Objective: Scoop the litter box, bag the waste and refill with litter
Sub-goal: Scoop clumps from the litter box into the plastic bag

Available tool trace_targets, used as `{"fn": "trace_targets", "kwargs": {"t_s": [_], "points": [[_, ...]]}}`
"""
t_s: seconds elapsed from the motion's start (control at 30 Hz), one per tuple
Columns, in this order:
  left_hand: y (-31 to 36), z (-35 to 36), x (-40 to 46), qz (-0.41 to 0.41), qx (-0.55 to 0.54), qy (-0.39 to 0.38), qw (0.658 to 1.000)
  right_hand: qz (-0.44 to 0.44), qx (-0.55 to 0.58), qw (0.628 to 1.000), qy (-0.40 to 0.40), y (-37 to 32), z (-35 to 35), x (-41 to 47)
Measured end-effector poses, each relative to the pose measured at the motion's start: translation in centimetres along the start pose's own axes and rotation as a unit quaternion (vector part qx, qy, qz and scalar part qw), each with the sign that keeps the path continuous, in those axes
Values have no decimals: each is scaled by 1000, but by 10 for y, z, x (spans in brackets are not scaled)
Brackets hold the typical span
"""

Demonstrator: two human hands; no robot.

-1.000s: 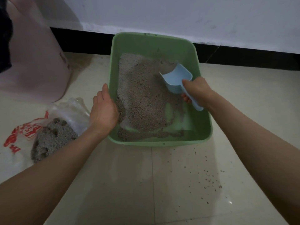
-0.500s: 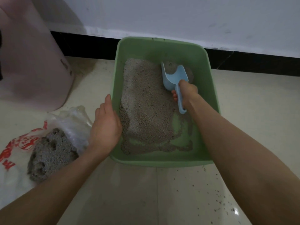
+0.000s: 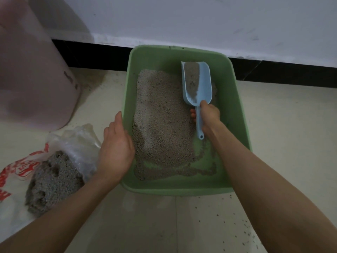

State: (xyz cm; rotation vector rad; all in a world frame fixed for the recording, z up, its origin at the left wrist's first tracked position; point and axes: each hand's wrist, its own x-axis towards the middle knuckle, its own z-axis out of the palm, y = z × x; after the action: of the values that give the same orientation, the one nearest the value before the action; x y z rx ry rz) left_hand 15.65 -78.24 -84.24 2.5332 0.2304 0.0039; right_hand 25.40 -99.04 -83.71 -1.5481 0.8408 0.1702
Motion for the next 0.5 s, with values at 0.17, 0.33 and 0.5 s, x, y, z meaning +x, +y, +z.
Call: {"fn": "trace_targets", "kwargs": {"t_s": [0.17, 0.33, 0.5], "points": [[1, -2, -1, 2, 4, 3, 1000, 20, -4, 1000, -20, 4, -7, -10], [4, -5, -1, -7, 10, -11, 1000, 2, -52, 998, -47, 9, -25, -38], [15, -12, -2, -38, 64, -36, 997, -25, -71, 995, -57, 2, -40, -77]]}}
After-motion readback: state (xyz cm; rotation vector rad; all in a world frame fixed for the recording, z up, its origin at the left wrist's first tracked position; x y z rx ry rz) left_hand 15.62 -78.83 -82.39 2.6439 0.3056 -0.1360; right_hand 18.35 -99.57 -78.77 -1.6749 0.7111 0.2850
